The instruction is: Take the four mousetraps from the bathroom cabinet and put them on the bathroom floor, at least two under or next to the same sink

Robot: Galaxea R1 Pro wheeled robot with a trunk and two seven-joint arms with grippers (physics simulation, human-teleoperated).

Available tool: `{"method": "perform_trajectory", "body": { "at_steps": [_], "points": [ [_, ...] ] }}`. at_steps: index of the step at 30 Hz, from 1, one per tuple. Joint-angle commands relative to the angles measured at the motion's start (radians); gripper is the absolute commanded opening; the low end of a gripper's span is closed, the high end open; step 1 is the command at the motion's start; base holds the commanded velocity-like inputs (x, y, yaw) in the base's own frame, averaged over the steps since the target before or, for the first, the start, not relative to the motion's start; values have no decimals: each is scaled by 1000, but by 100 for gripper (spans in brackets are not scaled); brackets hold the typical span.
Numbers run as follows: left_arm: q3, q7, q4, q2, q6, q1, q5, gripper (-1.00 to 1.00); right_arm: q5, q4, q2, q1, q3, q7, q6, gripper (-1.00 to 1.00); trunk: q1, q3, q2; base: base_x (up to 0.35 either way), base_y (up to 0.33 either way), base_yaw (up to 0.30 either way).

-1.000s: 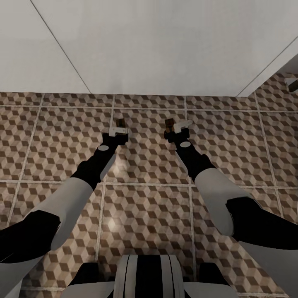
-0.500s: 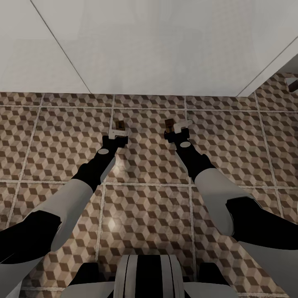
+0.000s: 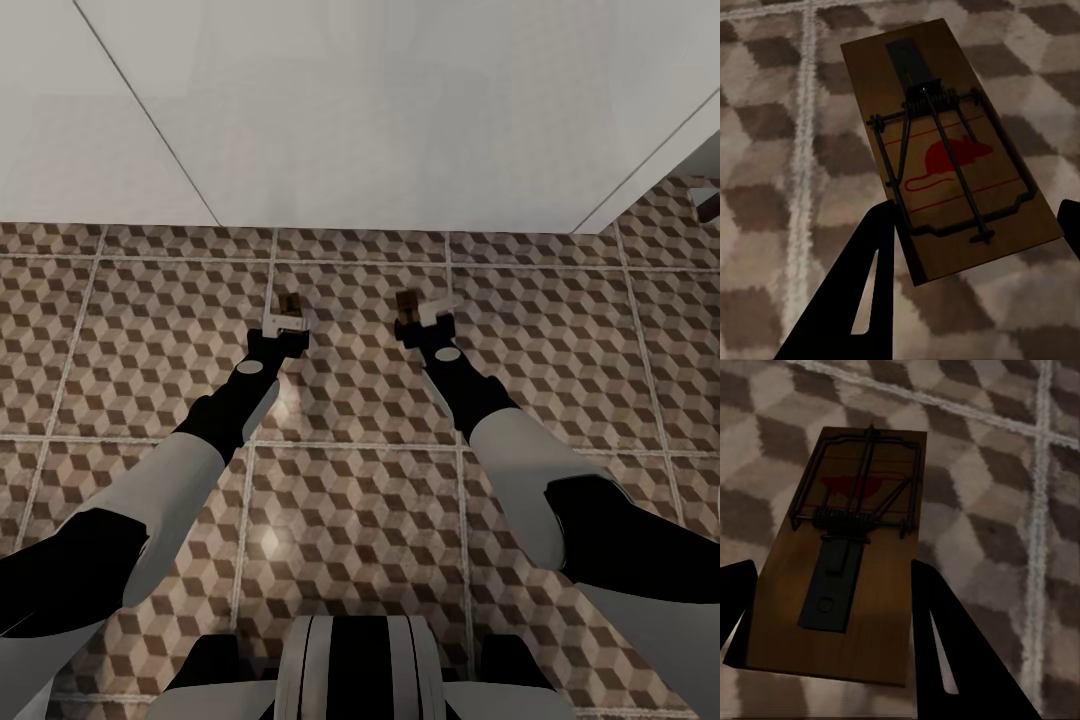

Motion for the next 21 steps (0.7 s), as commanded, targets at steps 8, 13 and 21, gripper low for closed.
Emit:
{"method": "perform_trajectory", "body": {
  "at_steps": [8,13,21],
  "points": [
    [-8,10,-3,1,5,0,9,-100,-12,6,0,-1,3,-4,-13,-100,0,0,0,0,0,0],
    [-8,10,-3,1,5,0,9,-100,-15,27,0,0,3,-4,-40,-100,0,0,0,87,0,0],
    [-8,10,-2,0,5,0,9,-100,-14,40,0,-1,4,-4,-47,-100,0,0,0,237,0,0]
  ]
}}
